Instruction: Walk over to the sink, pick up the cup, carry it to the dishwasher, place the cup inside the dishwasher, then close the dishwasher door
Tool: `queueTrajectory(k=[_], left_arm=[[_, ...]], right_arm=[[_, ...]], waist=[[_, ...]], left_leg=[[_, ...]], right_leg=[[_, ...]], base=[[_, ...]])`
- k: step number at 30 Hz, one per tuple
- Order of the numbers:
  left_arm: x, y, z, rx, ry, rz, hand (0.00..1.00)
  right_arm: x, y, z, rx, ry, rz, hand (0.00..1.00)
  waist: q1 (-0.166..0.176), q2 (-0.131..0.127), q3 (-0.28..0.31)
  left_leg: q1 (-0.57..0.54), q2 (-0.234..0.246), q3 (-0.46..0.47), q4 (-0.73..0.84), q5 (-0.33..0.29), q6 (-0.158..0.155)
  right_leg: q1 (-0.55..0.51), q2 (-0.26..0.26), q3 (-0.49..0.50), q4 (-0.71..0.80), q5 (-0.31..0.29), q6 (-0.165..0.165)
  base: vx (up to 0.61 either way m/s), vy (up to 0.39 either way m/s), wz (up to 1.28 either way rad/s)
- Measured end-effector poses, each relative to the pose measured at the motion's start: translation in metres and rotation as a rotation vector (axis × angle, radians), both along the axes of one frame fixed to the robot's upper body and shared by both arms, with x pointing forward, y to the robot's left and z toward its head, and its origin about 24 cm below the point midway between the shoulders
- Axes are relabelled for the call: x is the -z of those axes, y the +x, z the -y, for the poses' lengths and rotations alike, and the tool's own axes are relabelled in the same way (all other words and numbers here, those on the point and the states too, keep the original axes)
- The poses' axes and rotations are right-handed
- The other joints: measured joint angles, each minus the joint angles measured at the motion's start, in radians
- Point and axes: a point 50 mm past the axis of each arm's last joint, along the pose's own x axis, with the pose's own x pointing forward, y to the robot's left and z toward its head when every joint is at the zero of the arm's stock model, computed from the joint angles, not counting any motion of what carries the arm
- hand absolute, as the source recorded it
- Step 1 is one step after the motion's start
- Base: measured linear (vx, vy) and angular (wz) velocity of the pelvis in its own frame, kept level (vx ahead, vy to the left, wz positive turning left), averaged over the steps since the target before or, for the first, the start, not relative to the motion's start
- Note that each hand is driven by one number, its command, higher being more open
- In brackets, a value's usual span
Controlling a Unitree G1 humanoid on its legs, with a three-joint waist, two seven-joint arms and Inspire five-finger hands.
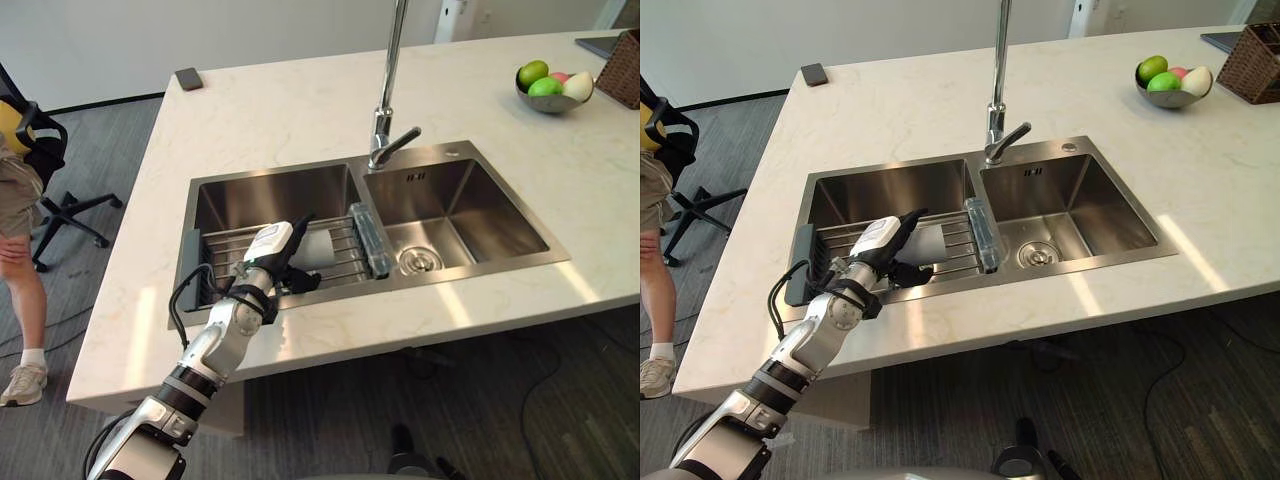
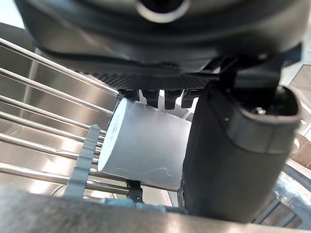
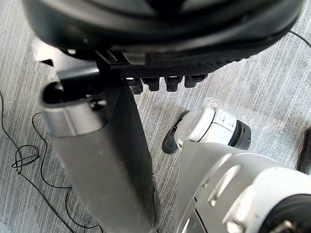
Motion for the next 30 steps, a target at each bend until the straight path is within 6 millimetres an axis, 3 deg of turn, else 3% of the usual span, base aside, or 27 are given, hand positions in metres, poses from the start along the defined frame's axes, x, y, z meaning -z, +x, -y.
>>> queueTrajectory(k=[15,16,30], left_arm=[[0.016,0.012,0.015,-0.034,0.216,0.034,1.0],[0.016,0.012,0.015,-0.039,0.221,0.037,0.0],[0.017,0.013,0.012,-0.059,0.222,0.111,0.0]], right_arm=[[0.0,0.006,-0.004,-0.074,0.006,0.002,1.0],[0.0,0.006,-0.004,-0.078,0.007,0.004,1.0],[-0.001,0.005,-0.003,-0.135,-0.03,-0.025,1.0]], waist=[[-0.017,0.01,0.013],[-0.019,0.01,0.013],[-0.032,0.02,0.021]], left_leg=[[0.003,0.0,-0.002,0.003,-0.007,-0.009],[0.002,0.0,-0.002,0.004,-0.008,-0.01],[0.009,0.0,-0.004,0.013,-0.02,-0.016]], right_leg=[[0.003,0.0,0.001,0.0,-0.001,0.001],[0.003,0.0,0.002,0.0,-0.001,0.001],[0.013,-0.001,0.005,0.0,-0.003,0.004]], base=[[-0.01,-0.003,0.0],[0.0,0.0,0.0],[0.0,0.0,0.0]])
